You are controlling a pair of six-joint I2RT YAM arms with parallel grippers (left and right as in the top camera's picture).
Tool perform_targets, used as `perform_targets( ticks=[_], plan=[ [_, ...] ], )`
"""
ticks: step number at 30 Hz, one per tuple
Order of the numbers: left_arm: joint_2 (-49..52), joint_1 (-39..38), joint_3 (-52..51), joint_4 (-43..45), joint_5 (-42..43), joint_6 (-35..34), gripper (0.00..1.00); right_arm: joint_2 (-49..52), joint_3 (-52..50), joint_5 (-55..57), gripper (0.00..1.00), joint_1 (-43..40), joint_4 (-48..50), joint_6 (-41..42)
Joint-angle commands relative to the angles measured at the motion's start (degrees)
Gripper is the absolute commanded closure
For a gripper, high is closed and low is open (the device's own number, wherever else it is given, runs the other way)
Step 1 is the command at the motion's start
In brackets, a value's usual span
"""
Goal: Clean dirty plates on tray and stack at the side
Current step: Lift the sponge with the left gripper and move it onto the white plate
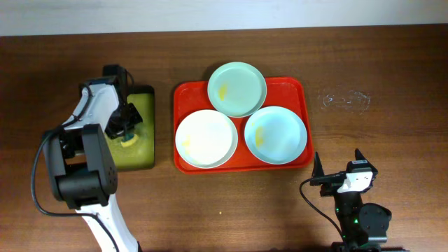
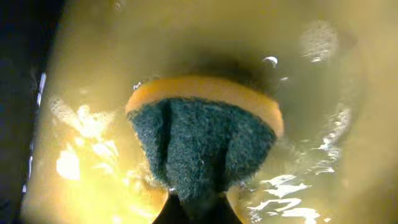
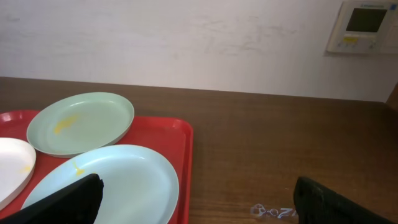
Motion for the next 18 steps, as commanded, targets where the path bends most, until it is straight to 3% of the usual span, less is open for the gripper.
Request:
perform_targets(
  ticks=[1,3,5,7,9,11,15,18],
  plan=[
    [0.2,-0.1,11.3,-7.4,0.2,0.3,1.0,-0.4,-0.3,0.3,0.01,0.3,-0.3,0.1],
    [0.1,-0.1,22.7,-16.7,0.2,0.3,1.0,-0.4,-0.3,0.3,0.01,0.3,-0.3,0.1],
    [0.1,-0.1,28.3,-20.3,0.2,0.3,1.0,-0.4,-0.3,0.3,0.01,0.3,-0.3,0.1],
    [0.4,-0.1,26.2,-19.4,0.0,0.3,1.0,-0.4,-0.3,0.3,0.01,0.3,-0.3,0.1],
    [0.4,-0.1,14.7,-10.0,0.3,0.2,1.0,-0.4,-0.3,0.3,0.01,0.3,-0.3,0.1],
    [0.3,0.0,8.7,-8.3,-0.3,0.3,1.0,-0.4,-0.3,0.3,0.01,0.3,-0.3,0.1],
    [-9.3,0.1,20.0,-13.9,3.9,0.3,1.0,-0.4,-0.3,0.3,0.01,0.3,-0.3,0.1],
    [-13.6,0.1,18.0,-13.5,3.7,0.2,1.0,-0.4,-0.3,0.3,0.01,0.3,-0.3,0.1]
  ],
)
